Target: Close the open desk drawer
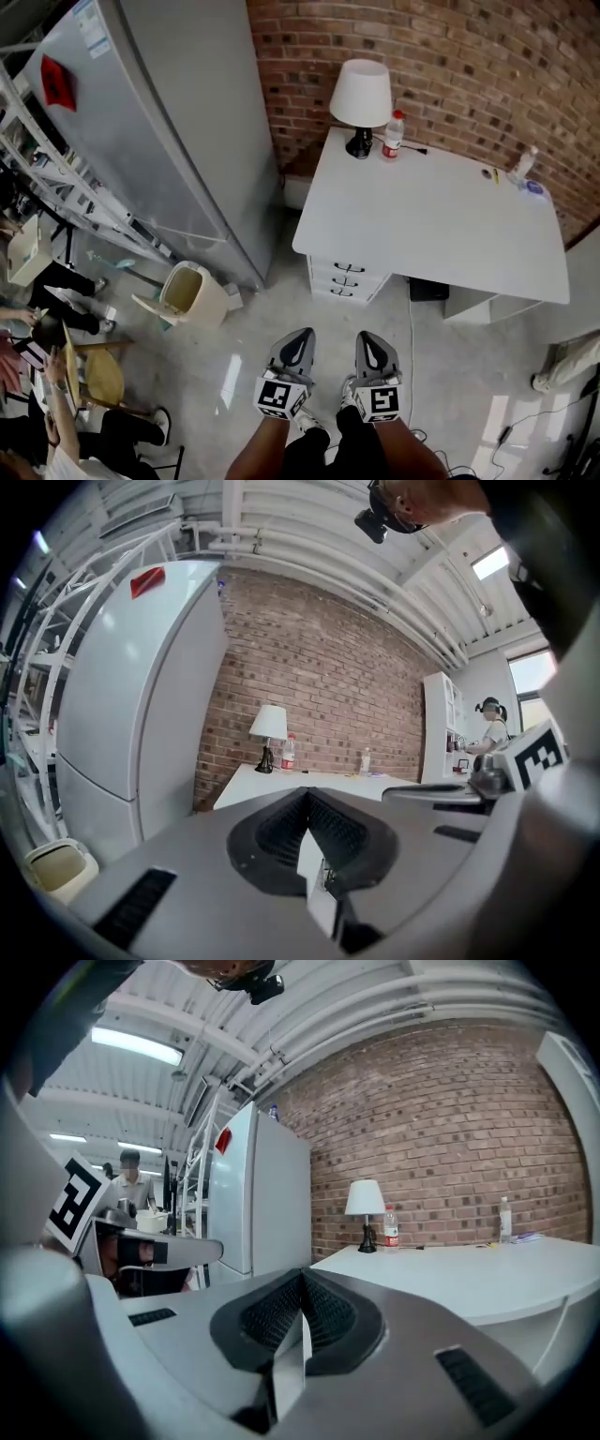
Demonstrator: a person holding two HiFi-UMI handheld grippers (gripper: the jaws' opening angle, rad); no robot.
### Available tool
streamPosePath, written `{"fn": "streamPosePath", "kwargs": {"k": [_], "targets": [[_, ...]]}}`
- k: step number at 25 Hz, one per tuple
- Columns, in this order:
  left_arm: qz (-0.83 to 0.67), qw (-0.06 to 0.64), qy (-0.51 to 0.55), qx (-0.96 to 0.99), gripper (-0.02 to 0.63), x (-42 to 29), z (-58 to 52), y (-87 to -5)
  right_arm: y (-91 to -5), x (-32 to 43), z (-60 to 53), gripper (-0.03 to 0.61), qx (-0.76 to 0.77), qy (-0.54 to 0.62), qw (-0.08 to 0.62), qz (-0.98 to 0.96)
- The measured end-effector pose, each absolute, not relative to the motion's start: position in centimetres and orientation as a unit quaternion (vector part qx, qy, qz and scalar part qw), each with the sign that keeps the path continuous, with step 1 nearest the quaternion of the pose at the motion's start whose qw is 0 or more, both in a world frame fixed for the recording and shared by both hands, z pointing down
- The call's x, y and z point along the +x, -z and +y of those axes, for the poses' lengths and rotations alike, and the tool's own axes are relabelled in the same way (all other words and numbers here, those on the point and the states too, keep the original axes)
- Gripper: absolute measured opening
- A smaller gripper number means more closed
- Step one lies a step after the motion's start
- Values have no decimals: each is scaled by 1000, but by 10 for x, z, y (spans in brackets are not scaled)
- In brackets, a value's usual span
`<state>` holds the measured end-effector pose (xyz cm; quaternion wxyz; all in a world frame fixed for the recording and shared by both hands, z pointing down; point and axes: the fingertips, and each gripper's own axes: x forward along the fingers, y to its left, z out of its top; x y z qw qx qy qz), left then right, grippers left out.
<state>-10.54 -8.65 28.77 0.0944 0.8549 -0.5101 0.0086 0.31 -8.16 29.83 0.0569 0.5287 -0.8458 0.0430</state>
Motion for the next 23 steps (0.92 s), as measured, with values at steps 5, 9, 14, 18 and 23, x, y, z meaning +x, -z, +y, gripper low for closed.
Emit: {"fn": "streamPosePath", "kwargs": {"k": [5,9,14,18,23], "targets": [[-501,80,-20,862,8,-100,-78,-285,-289,6,-79,28,518,-20,47,-854],[-487,75,-22,870,8,-106,-79,-289,-305,-3,-76,28,521,-17,56,-852],[-479,57,-17,876,8,-94,-79,-233,-254,1,-76,28,515,-8,59,-855],[-479,71,-15,875,8,-89,-66,-181,-198,9,-68,28,515,-4,72,-854],[-469,84,-25,879,8,-87,-64,-128,-139,10,-70,28,524,-9,78,-848]]}}
